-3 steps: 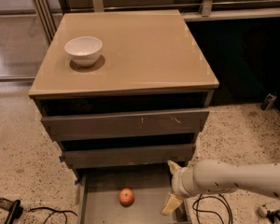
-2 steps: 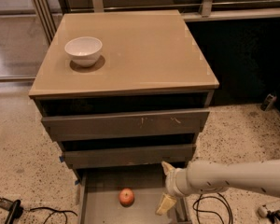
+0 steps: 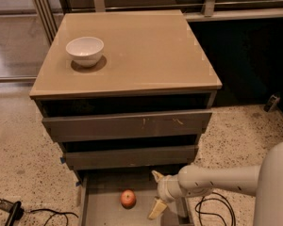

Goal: Pick apple from bottom drawer and place on counter

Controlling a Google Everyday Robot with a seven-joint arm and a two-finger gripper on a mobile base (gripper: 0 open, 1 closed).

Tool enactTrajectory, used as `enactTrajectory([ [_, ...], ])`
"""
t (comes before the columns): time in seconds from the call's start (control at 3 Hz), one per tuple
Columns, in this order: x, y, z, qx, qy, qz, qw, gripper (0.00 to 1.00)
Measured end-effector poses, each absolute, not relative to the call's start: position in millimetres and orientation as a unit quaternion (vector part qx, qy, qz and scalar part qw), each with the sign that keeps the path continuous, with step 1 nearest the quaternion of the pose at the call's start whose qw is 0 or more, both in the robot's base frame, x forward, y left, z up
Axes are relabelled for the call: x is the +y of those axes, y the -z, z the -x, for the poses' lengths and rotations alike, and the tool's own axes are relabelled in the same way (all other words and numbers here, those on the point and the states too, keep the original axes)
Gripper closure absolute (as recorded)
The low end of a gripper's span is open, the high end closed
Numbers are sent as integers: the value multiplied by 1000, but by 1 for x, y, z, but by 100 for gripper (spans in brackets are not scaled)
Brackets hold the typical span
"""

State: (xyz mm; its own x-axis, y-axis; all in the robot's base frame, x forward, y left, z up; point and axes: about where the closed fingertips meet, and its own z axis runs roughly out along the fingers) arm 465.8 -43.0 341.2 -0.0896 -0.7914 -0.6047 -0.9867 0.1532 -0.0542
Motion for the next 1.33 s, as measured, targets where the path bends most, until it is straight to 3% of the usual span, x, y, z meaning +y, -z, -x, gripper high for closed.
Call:
enactTrajectory([
  [0.67,-37,-263,-497,710,-215,579,339,0],
  [1.33,-27,-259,-496,705,-209,586,340,0],
])
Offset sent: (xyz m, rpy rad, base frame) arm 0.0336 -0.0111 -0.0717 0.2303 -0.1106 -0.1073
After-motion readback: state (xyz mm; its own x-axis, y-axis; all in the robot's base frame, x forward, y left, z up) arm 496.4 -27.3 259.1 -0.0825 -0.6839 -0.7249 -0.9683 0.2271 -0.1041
